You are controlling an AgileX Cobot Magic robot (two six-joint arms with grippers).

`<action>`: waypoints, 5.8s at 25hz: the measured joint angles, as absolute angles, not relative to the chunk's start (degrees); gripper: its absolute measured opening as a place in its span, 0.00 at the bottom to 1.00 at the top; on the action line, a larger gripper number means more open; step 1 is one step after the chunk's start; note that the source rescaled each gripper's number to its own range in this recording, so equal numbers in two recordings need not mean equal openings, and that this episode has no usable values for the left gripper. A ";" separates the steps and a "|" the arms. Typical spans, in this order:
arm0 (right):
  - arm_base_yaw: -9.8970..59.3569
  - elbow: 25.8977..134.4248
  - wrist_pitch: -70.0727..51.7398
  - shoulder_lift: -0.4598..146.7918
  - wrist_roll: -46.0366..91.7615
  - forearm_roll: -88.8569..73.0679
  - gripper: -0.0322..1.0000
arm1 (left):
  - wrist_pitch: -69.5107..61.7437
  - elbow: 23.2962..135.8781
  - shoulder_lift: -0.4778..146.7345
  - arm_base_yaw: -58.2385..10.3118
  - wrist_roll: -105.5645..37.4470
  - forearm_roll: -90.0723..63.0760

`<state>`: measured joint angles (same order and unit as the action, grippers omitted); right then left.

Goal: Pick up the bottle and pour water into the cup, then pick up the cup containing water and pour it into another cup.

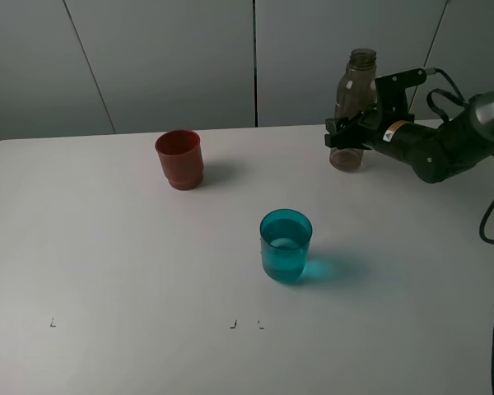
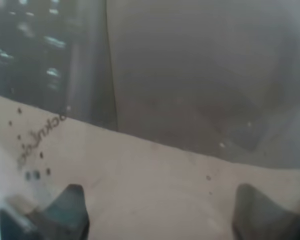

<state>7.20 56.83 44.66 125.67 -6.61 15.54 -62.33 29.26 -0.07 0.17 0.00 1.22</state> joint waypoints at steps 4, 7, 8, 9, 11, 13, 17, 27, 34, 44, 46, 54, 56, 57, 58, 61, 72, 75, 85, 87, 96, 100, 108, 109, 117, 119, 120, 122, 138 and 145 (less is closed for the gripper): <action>7.20 56.83 43.92 125.67 -6.81 15.54 0.03 | -62.33 29.26 -0.07 0.17 0.00 1.22; 7.20 56.83 43.70 125.67 -6.96 15.75 0.03 | -62.33 29.26 -0.07 0.17 0.00 1.22; 7.20 56.83 43.70 125.67 -7.11 15.75 0.03 | -62.33 29.26 -0.07 0.17 0.00 1.22; 7.20 56.83 43.70 125.67 -7.28 15.75 0.03 | -62.33 29.26 -0.07 0.17 -0.39 1.22; 7.20 56.83 43.70 125.67 -7.37 15.78 0.03 | -62.33 29.26 -0.07 0.17 -0.39 1.22; 7.20 56.83 43.70 125.67 -7.64 15.78 0.03 | -62.33 29.26 -0.07 0.17 0.00 1.22; 7.20 56.83 43.43 125.67 -8.05 15.78 0.11 | -62.33 29.26 -0.07 0.17 -0.39 1.22; 7.20 55.80 43.43 125.67 -11.95 15.88 0.99 | -62.33 29.26 -0.07 0.17 -0.39 1.22; 7.20 51.54 41.74 121.66 -13.42 17.44 0.99 | -62.33 29.26 -0.07 0.17 -0.39 1.22; 7.20 40.16 41.49 111.89 -14.06 24.37 1.00 | -62.33 29.26 -0.07 0.17 0.00 1.22; 7.20 37.76 41.49 109.25 -14.66 28.24 1.00 | -62.33 29.26 -0.07 0.17 0.00 1.22; 7.20 26.81 41.60 97.84 -16.24 31.29 1.00 | -62.33 29.26 -0.07 0.17 -0.39 1.22; 7.20 24.52 41.60 95.85 -16.47 33.00 1.00 | -62.33 29.26 -0.07 0.17 -0.39 1.22; 7.20 23.49 41.60 95.06 -16.47 34.62 1.00 | -62.33 29.26 -0.07 0.17 -0.39 1.22; 7.20 22.53 41.60 94.54 -16.47 36.29 1.00 | -62.33 29.26 -0.07 0.17 -0.39 1.22; 7.20 20.21 41.70 93.75 -17.34 42.33 1.00 | -62.33 29.26 -0.07 0.17 -0.39 1.22; 7.20 15.97 43.99 93.53 -21.62 55.36 1.00 | -62.33 29.26 -0.07 0.17 -0.39 1.22; 7.20 15.55 44.26 93.53 -21.62 59.54 1.00 | -62.33 29.26 -0.07 0.17 -0.39 1.22; 7.20 15.45 45.54 93.53 -21.62 61.94 1.00 | -62.33 29.26 -0.07 0.17 -0.39 1.22; 7.20 15.45 45.96 93.69 -21.62 61.94 1.00 | -62.33 29.26 -0.07 0.17 -0.39 1.22; 7.20 16.58 49.01 101.26 -20.15 63.21 1.00 | -62.33 29.26 -0.07 0.17 -0.39 1.22; 7.20 17.90 50.74 103.18 -19.47 63.70 1.00 | -62.33 29.26 -0.07 0.17 -0.39 1.22; 7.46 20.14 51.98 106.21 -13.22 65.04 1.00 | -62.33 29.26 -0.07 0.17 -0.39 1.22; 7.84 20.55 51.98 106.58 -12.67 65.15 1.00 | -62.33 29.26 -0.07 0.17 -0.39 1.22; 9.84 25.74 52.21 110.27 -11.35 66.40 1.00 | -62.33 29.26 -0.07 0.17 -0.39 1.22; 10.24 25.74 52.36 110.36 -11.21 66.41 1.00 | -62.33 29.26 -0.07 0.17 -0.39 1.22; 10.48 25.74 52.46 110.36 -11.21 66.41 1.00 | -62.33 29.26 -0.07 0.17 -0.39 1.22; 10.62 25.74 52.72 110.36 -11.10 66.41 1.00 | -62.33 29.26 -0.07 0.17 -0.39 1.22; 12.95 26.38 55.07 110.36 -10.87 64.95 1.00 | -62.33 29.26 -0.07 0.17 0.00 1.22; 14.69 26.78 54.83 110.36 -10.24 63.38 1.00 | -62.33 29.26 -0.07 0.17 0.00 1.22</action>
<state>14.69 26.78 54.83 110.36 -10.24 63.38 -62.33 29.26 -0.07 0.17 0.00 1.22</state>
